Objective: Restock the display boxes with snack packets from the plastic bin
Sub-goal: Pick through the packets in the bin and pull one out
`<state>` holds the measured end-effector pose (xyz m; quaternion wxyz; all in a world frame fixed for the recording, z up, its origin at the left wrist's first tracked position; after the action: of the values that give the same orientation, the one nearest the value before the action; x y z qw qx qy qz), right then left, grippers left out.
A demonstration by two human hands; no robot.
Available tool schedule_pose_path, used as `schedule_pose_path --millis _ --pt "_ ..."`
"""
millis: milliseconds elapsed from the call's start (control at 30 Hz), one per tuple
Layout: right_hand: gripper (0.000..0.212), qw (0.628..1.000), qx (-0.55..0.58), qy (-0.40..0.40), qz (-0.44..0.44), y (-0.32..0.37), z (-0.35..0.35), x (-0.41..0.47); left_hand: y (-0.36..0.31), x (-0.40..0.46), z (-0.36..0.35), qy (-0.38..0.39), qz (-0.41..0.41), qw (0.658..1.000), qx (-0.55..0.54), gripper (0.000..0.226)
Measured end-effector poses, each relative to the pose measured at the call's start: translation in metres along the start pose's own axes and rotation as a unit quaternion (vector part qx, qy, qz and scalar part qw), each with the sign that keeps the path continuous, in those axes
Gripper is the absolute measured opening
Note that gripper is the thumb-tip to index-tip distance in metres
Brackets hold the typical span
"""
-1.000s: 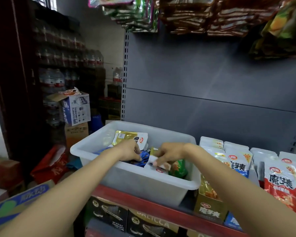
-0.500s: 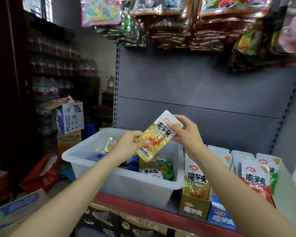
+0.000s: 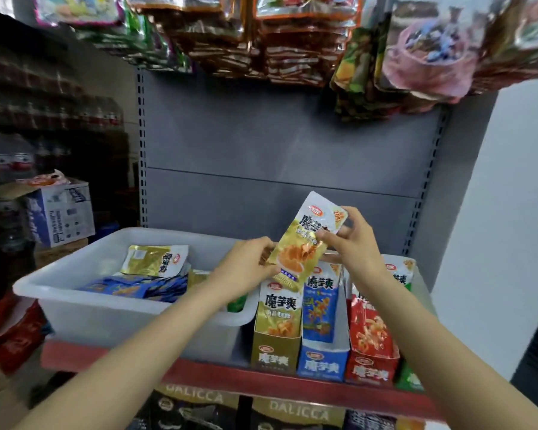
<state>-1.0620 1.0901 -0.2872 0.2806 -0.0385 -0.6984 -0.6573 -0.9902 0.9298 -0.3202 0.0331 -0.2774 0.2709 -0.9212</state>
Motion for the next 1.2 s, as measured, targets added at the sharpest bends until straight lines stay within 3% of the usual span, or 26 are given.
schedule_pose_path --millis 100,200,333,467,533,767,900,967,1100,1200 --pt "0.032 0.996 -0.078 0.017 0.034 -0.008 -0.001 0.000 0.014 -0.005 -0.007 0.039 0.028 0.999 -0.005 0.014" --pt "0.030 0.985 -0.151 0.057 0.065 -0.014 -0.011 -0.005 0.019 -0.011 -0.004 0.031 0.048 0.997 -0.053 0.012" --pt "0.033 0.939 -0.307 0.120 0.101 -0.022 -0.028 -0.017 0.024 -0.015 -0.002 0.003 0.066 0.993 -0.095 0.009" --pt "0.053 0.907 -0.383 0.145 0.097 -0.028 -0.034 -0.023 0.025 -0.015 -0.002 -0.001 0.077 0.991 -0.107 0.013" --pt "0.055 0.898 -0.399 0.152 0.105 -0.028 -0.034 -0.026 0.026 -0.015 -0.001 -0.003 0.090 0.989 -0.121 0.016" --pt "0.029 0.874 -0.441 0.162 0.126 -0.020 -0.045 -0.020 0.028 -0.015 0.003 -0.010 0.088 0.990 -0.110 0.017" --pt "0.020 0.899 -0.384 0.106 0.181 0.000 -0.061 -0.011 0.050 -0.014 0.028 -0.069 0.102 0.990 -0.071 0.011" --pt "0.021 0.905 -0.357 0.116 0.202 0.008 -0.084 -0.009 0.071 -0.013 0.042 -0.080 0.125 0.988 -0.044 0.013" --pt "0.036 0.846 -0.431 0.247 0.192 -0.009 -0.159 -0.006 0.123 -0.013 0.062 -0.045 0.183 0.981 0.043 0.019" --pt "0.051 0.778 -0.502 0.359 0.112 -0.042 -0.202 -0.009 0.153 -0.018 0.070 0.011 0.214 0.972 0.098 0.034"
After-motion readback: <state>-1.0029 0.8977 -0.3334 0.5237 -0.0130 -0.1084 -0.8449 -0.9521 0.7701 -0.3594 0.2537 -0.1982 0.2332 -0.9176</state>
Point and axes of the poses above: each hand's wrist, its own x-axis towards the middle knuckle, its own z-axis out of the back of the hand, y = z × x, the point moved 6 cm from there along x, towards the middle knuckle, and after that the axes turned 4 degrees about -y, right-handed, at the moved point
